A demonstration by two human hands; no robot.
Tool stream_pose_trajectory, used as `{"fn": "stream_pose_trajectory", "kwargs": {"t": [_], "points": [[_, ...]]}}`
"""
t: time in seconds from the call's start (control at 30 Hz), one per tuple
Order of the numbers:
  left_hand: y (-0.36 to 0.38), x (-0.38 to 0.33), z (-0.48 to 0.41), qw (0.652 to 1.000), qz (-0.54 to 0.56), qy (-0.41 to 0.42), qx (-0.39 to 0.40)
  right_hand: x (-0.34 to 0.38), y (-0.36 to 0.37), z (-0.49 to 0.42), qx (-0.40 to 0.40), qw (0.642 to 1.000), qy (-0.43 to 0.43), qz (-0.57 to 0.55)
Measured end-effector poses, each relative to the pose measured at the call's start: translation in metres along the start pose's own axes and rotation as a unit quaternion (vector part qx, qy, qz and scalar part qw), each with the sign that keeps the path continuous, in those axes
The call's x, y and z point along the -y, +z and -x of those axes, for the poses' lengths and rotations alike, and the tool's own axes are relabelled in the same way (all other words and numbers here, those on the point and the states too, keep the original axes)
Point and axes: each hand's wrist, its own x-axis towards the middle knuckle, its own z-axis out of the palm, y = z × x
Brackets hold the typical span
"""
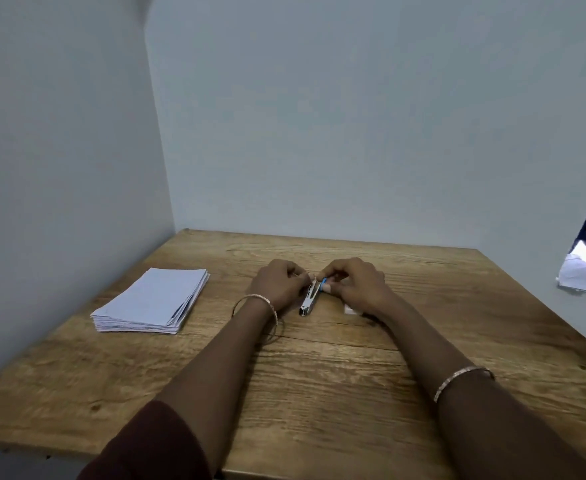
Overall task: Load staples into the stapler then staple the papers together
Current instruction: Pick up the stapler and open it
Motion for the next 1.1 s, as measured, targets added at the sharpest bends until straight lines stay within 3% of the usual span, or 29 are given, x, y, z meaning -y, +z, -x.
{"fn": "stream_pose_trajectory", "kwargs": {"t": [0.23, 0.4, 0.53, 0.67, 0.97, 1.1], "points": [[0.002, 0.004, -0.008, 0.998, 0.050, -0.003, 0.025, 0.000, -0.008, 0.000, -0.025, 0.998, -0.053, -0.008], [0.002, 0.001, -0.011, 0.991, 0.119, -0.014, 0.051, 0.000, -0.005, -0.001, -0.086, 0.983, -0.115, -0.112], [0.003, -0.006, -0.008, 0.966, 0.250, 0.005, 0.060, 0.000, -0.003, -0.006, -0.110, 0.962, -0.076, -0.238], [0.007, -0.014, -0.002, 0.953, 0.295, 0.033, 0.062, 0.004, 0.000, -0.008, -0.058, 0.915, -0.011, -0.400], [0.006, -0.028, 0.011, 0.951, 0.293, 0.094, 0.030, 0.008, -0.001, -0.004, -0.088, 0.887, -0.010, -0.454], [0.006, -0.031, 0.016, 0.941, 0.322, 0.100, 0.023, 0.016, 0.000, -0.002, -0.137, 0.901, -0.010, -0.411]]}}
